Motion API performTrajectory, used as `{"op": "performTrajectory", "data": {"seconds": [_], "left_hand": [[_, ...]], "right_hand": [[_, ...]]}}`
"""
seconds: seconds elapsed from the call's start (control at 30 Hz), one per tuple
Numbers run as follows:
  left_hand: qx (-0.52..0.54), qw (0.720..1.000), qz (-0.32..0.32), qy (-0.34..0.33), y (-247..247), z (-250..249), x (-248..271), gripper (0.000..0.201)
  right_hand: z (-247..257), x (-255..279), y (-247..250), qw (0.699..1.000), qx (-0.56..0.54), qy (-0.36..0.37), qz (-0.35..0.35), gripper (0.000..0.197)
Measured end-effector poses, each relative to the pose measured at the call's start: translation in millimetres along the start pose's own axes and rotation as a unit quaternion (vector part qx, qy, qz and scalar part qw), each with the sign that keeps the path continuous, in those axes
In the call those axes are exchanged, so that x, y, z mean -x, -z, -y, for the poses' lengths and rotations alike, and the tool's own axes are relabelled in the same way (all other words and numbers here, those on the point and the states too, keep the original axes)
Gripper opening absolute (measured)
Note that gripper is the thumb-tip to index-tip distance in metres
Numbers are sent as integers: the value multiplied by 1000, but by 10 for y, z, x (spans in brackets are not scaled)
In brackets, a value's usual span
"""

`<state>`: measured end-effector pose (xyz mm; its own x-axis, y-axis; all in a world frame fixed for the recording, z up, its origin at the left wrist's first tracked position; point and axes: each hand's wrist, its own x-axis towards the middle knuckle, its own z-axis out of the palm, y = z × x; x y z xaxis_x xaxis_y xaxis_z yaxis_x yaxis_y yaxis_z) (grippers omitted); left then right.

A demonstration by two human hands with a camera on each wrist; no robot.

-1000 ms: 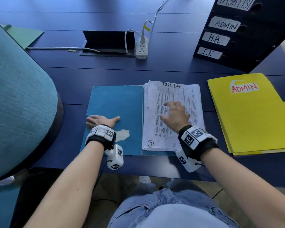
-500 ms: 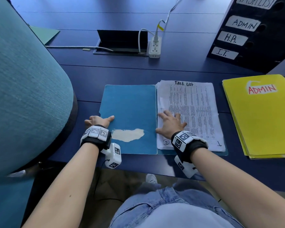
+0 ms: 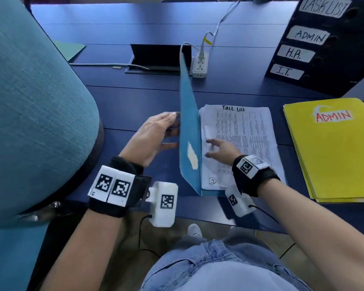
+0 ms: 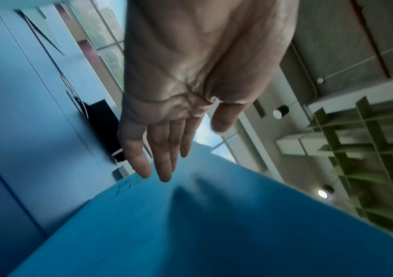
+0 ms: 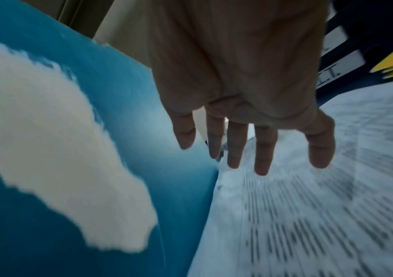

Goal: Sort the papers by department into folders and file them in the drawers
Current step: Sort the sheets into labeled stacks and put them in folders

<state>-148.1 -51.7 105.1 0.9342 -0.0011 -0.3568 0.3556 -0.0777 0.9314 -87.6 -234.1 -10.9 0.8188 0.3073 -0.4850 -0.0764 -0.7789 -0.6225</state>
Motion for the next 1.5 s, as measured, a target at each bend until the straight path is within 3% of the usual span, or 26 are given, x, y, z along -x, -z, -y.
{"op": "performTrajectory", "data": {"seconds": [0.2, 0.4, 0.47, 0.57, 0.7, 0.8, 0.9, 1.0, 1.03, 1.1, 1.3, 1.4, 1.5], "left_hand": [[-72, 996, 37, 33, -664, 73, -287, 33], [-176, 980, 57, 74, -1058, 383, -698, 41], [-213, 971, 54, 91, -1130, 467, -830, 42], [-259, 960, 40, 102, -1169, 528, -1063, 42], [-332, 937, 15, 108, -1167, 473, -1391, 51], [-399, 909, -29, 116, -1129, 411, -1594, 66], [-421, 898, -44, 120, -1061, 397, -1777, 84], [-407, 906, -41, 110, -999, 418, -1956, 96], [-398, 911, -44, 100, -992, 428, -2015, 97], [-382, 919, -55, 77, -990, 441, -2109, 95], [-306, 944, -117, 40, -992, 602, -2211, 65], [-319, 939, -125, 37, -1004, 652, -2238, 57], [-313, 941, -122, 34, -988, 651, -2264, 45]], "right_hand": [[-49, 252, 553, 963, -266, 25, -43, 37], [-539, 521, 1017, 913, -386, -28, -129, 51], [-699, 588, 1108, 918, -373, -39, -128, 44], [-874, 598, 1163, 947, -293, -51, -124, 11], [-1044, 426, 1139, 967, -213, -93, -101, 23], [-1137, 268, 1133, 981, -132, -122, -70, 27], [-1178, 144, 1165, 983, -79, -160, -41, 25], [-1189, -57, 1255, 973, -71, -172, -133, 7], [-1210, -148, 1291, 966, -93, -177, -163, 14], [-1212, -307, 1351, 956, -137, -186, -183, 27], [-1163, -591, 1470, 946, -197, -173, -190, 3], [-1192, -639, 1459, 938, -249, -176, -162, 20], [-1220, -638, 1424, 935, -278, -164, -147, 25]]}}
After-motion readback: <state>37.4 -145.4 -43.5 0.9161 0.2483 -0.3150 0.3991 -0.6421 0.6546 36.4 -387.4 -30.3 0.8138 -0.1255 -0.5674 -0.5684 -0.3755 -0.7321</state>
